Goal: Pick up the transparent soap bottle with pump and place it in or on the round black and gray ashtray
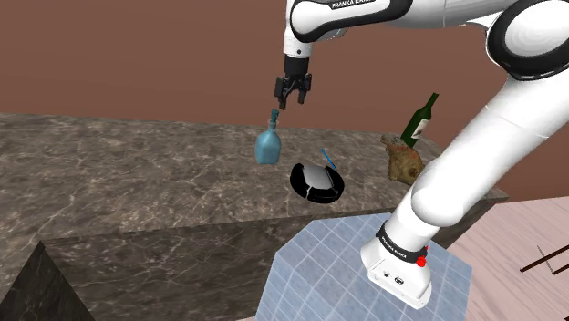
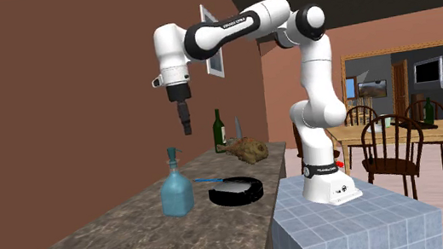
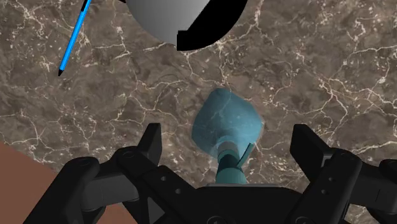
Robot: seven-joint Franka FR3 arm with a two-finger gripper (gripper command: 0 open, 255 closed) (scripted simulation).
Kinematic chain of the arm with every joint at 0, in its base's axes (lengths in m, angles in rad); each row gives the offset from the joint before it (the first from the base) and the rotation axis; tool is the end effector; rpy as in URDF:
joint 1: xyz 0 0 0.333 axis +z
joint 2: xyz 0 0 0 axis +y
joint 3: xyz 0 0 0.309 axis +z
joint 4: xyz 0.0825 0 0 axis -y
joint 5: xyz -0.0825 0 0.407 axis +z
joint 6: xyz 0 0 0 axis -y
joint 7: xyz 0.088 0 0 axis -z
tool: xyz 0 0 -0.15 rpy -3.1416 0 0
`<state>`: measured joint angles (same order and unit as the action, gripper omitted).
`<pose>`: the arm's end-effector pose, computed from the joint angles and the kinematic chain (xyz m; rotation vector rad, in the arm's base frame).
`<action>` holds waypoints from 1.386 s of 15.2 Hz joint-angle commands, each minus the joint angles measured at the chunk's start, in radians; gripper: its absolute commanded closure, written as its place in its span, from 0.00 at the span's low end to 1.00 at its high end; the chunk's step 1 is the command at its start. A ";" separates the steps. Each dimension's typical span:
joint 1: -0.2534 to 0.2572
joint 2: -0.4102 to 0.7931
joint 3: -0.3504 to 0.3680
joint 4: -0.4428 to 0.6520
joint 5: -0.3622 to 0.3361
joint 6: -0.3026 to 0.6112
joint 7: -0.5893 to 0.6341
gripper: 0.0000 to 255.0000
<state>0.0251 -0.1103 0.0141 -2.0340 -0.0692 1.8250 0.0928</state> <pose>0.5312 0.0124 0.4283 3.0638 -0.0506 -0.1442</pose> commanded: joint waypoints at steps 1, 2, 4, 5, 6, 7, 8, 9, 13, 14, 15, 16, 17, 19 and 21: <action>0.002 0.073 0.002 0.060 -0.003 0.019 0.001 0.00; 0.003 0.110 0.003 0.093 -0.004 0.027 0.002 0.00; 0.005 0.185 0.005 0.164 -0.008 0.038 0.003 0.00; 0.006 0.210 0.006 0.188 -0.009 0.040 0.003 0.00; 0.005 0.211 0.005 0.176 -0.009 0.054 0.003 0.00; 0.005 0.213 0.005 0.165 -0.010 0.067 0.003 0.00; 0.004 0.215 0.005 0.154 -0.010 0.080 0.004 0.00; 0.004 0.217 0.004 0.143 -0.011 0.093 0.004 0.00; 0.002 0.226 0.003 0.105 -0.012 0.139 0.005 0.00; 0.002 0.226 0.003 0.106 -0.012 0.139 0.005 0.00; 0.002 0.226 0.003 0.106 -0.012 0.139 0.005 0.00; 0.002 0.226 0.003 0.106 -0.012 0.139 0.005 0.00; 0.002 0.226 0.003 0.106 -0.012 0.139 0.005 0.00; 0.002 0.226 0.003 0.106 -0.012 0.139 0.005 0.00; 0.002 0.226 0.003 0.106 -0.012 0.139 0.005 1.00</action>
<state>0.0274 0.1155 0.0168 -1.9284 -0.0816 1.9639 0.0979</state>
